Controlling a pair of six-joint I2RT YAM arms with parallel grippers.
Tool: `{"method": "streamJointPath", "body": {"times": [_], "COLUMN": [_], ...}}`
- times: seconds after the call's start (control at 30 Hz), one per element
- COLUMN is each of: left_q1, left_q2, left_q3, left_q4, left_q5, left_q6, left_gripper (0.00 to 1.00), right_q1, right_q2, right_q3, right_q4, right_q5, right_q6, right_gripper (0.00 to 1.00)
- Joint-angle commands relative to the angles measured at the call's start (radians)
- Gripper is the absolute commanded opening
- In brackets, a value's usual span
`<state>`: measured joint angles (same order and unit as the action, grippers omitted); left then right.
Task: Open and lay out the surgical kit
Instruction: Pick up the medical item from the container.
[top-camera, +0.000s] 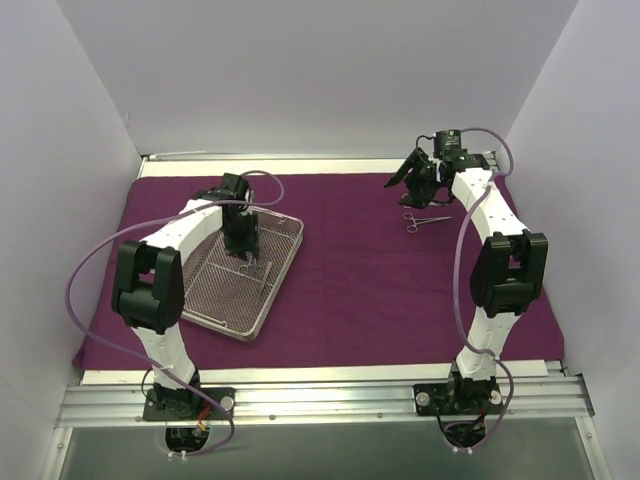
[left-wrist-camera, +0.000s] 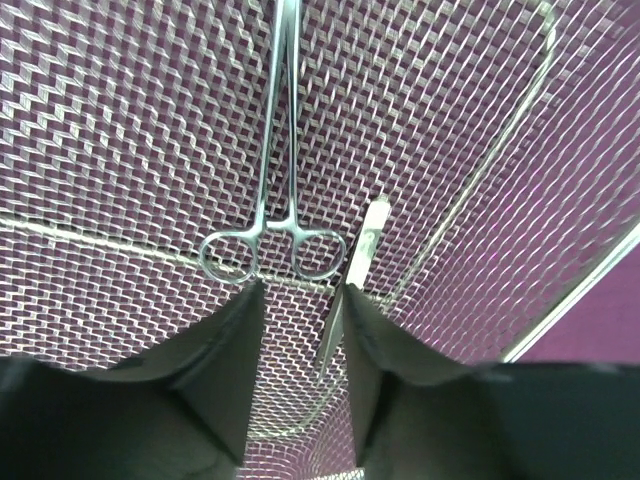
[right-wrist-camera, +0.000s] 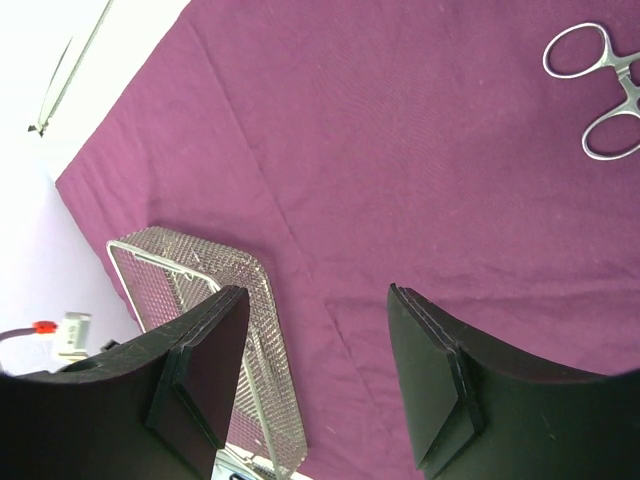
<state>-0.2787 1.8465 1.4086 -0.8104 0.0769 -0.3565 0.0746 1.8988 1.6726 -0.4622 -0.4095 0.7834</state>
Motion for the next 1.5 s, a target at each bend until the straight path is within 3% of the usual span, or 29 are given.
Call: {"method": "streamJointPath", "body": {"times": [0.0,0.23,0.5,0.7,0.93,1.17,1.47], "left_q1": [-0.022,-0.054,-0.097,-0.102,-0.06,-0.014,-0.007], "left_q2": [-0.009,-0.033,-0.05,-0.073,0.006,0.132,0.246], "left_q3": [-0.019,-0.059,-0.12,-0.114,0.003,0.128,0.219], "left_q4": [0.028,0.031,0.03,0.042,0.022,0.072,0.155], "left_q5": [0.006,0.026,0.037,-0.032,-0.065,-0.061,-0.101], "left_q6": [-0.006,-0.013,-0.024,-0.036,0.027,0.06,0.077], "left_gripper": [0.47,0.42,0.47,0.47,0.47,0.53,0.51], "right_q1": [0.002,0.002,0.004,0.007,0.007,0.007,0.004], "right_q2": [-0.046,-0.05,-0.046,-0.038,-0.035,-0.03,-0.04], "right_q3": [-0.014,-0.037,-0.047,-0.043,-0.047,-0.048,-0.066], "right_q4": [0.016,0.025,0.034,0.036,0.028,0.017,-0.001], "right_q5": [-0.02,-0.028,-0.038,-0.041,-0.04,-0.041,-0.038], "right_q6": [-0.012,-0.006,0.004,0.007,-0.003,-0.01,-0.023], "right_gripper": [0.58,0.58,0.58,0.58,0.58,0.58,0.58]}}
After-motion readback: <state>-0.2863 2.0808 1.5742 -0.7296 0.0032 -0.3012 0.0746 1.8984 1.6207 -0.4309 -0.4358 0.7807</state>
